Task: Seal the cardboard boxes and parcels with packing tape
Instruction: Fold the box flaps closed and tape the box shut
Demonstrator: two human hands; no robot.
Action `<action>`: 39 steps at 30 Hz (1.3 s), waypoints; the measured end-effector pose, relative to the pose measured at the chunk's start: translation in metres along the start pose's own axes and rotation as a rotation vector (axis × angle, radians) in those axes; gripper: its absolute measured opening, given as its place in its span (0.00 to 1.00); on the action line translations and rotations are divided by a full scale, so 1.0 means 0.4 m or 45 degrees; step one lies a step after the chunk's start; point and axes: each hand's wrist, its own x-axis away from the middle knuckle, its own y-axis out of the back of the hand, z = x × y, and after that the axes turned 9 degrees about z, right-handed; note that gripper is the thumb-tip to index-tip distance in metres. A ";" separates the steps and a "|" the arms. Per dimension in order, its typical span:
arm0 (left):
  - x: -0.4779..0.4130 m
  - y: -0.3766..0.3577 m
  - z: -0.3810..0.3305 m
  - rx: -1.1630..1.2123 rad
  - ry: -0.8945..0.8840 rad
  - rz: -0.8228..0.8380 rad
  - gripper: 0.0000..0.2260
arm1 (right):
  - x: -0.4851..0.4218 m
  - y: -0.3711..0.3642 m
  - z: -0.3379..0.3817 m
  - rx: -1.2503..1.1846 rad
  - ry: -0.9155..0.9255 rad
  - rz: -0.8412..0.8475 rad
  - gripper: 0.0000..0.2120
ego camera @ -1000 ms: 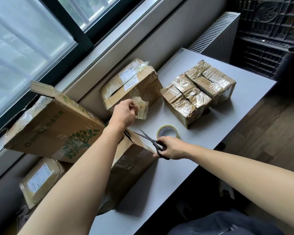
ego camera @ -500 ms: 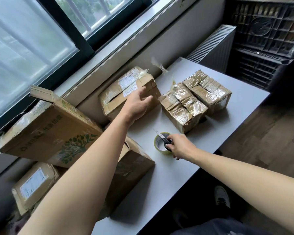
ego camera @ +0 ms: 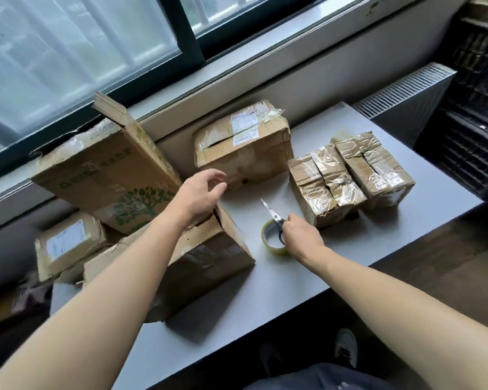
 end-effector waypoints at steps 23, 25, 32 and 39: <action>0.434 -0.016 0.260 -0.327 0.386 -0.520 0.08 | 0.007 0.165 0.347 -0.367 0.908 -0.587 0.08; 0.437 -0.004 0.284 -0.316 0.361 -0.563 0.05 | 0.011 0.154 0.367 -0.139 0.959 -0.482 0.11; 0.419 0.053 0.374 -0.378 0.382 -0.382 0.05 | 0.017 0.128 0.409 0.221 0.737 -0.269 0.12; 0.404 0.050 0.398 -0.135 0.296 -0.371 0.04 | 0.045 0.134 0.443 0.369 0.481 -0.136 0.15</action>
